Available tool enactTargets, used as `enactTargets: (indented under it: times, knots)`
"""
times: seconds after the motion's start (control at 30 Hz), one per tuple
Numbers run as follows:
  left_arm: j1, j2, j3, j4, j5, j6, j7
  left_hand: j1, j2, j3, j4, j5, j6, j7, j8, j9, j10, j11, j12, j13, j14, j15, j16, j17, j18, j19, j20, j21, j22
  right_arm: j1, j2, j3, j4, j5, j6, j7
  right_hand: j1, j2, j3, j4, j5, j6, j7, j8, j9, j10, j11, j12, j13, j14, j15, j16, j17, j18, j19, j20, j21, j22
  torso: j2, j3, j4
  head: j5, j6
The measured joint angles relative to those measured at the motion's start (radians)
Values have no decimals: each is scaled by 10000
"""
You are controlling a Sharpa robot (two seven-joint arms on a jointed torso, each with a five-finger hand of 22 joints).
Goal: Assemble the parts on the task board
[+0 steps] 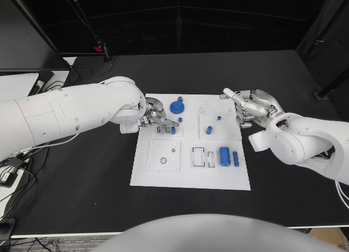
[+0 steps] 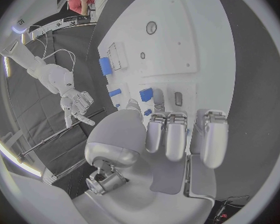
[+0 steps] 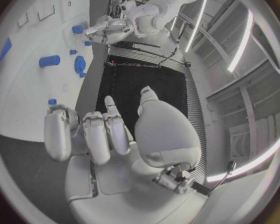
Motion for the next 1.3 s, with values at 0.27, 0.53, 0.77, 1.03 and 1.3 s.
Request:
enactTargets:
  times: [0.27,0.53,0.77,1.03,1.3]
  knots:
    - [0,108,0,-109,-22,180,241,-99,98,-225,-4,-507,36,-37,0,376,34,-35,0,3,3,-67,0,0,1,-8,-35,0,-1,-2,10,-3,-65,-60,27,-39,0,0,-27,-28,0,0,0,37,-1,0,0,0,0,0,0,0,0,-1,0,0,0,0,1,0,-2,-21,-33]
    - [-6,212,0,-212,-34,262,309,-55,220,-252,-32,-507,71,-71,-61,486,0,-69,3,20,3,-67,0,-1,1,11,-84,0,-2,-7,36,-6,-81,-336,25,-91,-1,-1,-29,-25,-37,-2,-2,37,-1,0,0,0,0,0,0,0,0,-1,0,0,0,0,0,7,7,-5,-48]
    - [-17,342,1,-284,-40,271,251,174,119,-380,-43,-322,71,-71,-158,640,-1,-68,12,23,3,-67,0,-1,1,11,-84,0,-2,-12,52,-9,-80,-501,20,-141,-41,-41,-51,-4,-37,-33,-34,88,-1,0,0,0,0,0,0,0,0,-1,0,-1,0,0,-3,11,12,14,-71]
    - [-38,455,1,-385,-45,332,123,364,138,-390,-35,-16,106,-106,-265,809,32,-102,42,24,3,-66,0,-2,1,11,-83,0,-2,-18,91,-12,-41,-640,8,-171,-41,-41,-51,-4,-37,-33,-33,87,-1,0,0,0,0,0,-1,0,0,-1,0,-1,0,0,-12,13,11,24,-88]
    - [-54,556,1,-451,-47,484,-23,375,151,-412,-12,0,106,-106,-265,832,32,-101,51,23,3,-66,0,-2,0,11,-83,0,-3,-24,105,-15,-9,-726,-9,-189,-40,-41,-51,-4,-37,-33,-34,87,-2,0,0,0,0,0,-1,0,-1,-1,0,-1,0,0,-17,7,1,-3,-97]
